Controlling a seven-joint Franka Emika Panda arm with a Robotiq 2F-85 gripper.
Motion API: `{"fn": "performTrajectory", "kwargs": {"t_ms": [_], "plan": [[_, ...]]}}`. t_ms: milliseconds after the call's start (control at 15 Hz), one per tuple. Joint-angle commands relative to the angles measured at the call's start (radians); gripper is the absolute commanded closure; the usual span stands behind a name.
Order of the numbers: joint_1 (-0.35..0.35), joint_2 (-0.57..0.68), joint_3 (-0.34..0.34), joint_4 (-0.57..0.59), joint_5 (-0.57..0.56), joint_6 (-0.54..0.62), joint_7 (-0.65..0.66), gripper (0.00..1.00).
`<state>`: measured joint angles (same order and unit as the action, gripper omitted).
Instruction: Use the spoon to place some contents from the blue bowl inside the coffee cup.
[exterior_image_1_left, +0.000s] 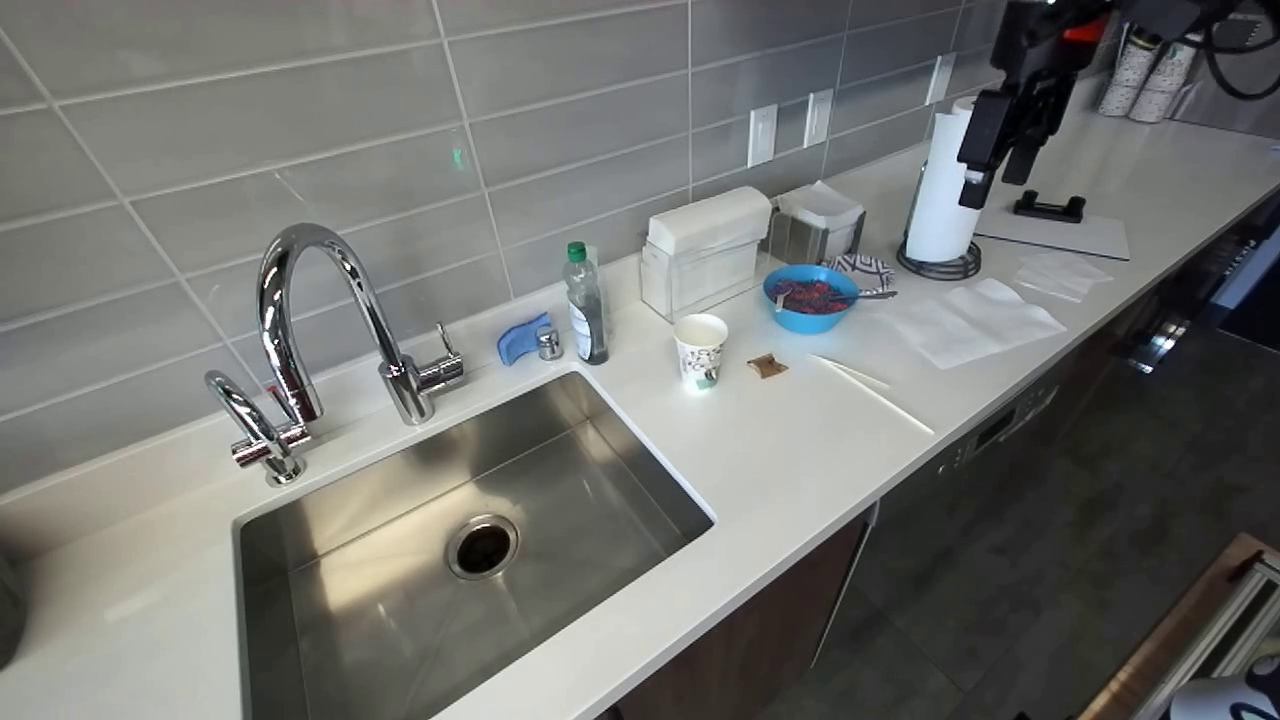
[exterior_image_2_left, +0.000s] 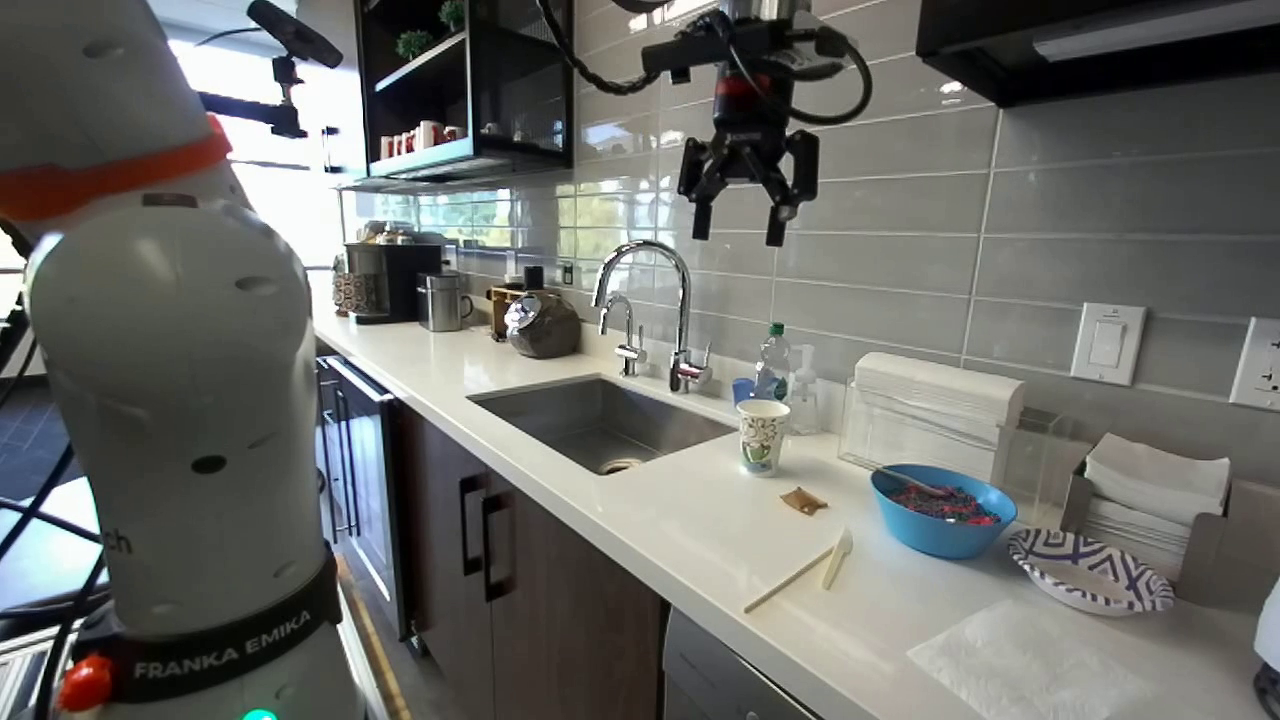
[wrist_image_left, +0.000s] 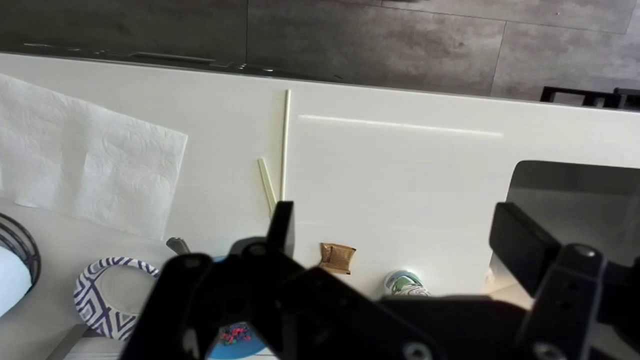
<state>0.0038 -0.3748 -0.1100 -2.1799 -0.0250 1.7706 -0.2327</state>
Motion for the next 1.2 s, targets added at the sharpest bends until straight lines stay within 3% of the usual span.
{"fn": "performTrajectory", "kwargs": {"t_ms": [0, 333, 400, 467, 867, 1133], "plan": [[-0.017, 0.105, -0.029, 0.026, 0.0, 0.081, -0.09, 0.0], [-0.032, 0.234, -0.031, 0.052, -0.042, 0.243, -0.213, 0.0], [-0.041, 0.268, -0.028, 0.086, -0.038, 0.172, -0.168, 0.0], [-0.038, 0.2, -0.021, 0.026, -0.025, 0.218, -0.176, 0.0], [-0.05, 0.265, -0.019, 0.071, -0.026, 0.206, -0.175, 0.0], [-0.061, 0.393, -0.029, 0.158, 0.031, 0.285, -0.178, 0.0]]}}
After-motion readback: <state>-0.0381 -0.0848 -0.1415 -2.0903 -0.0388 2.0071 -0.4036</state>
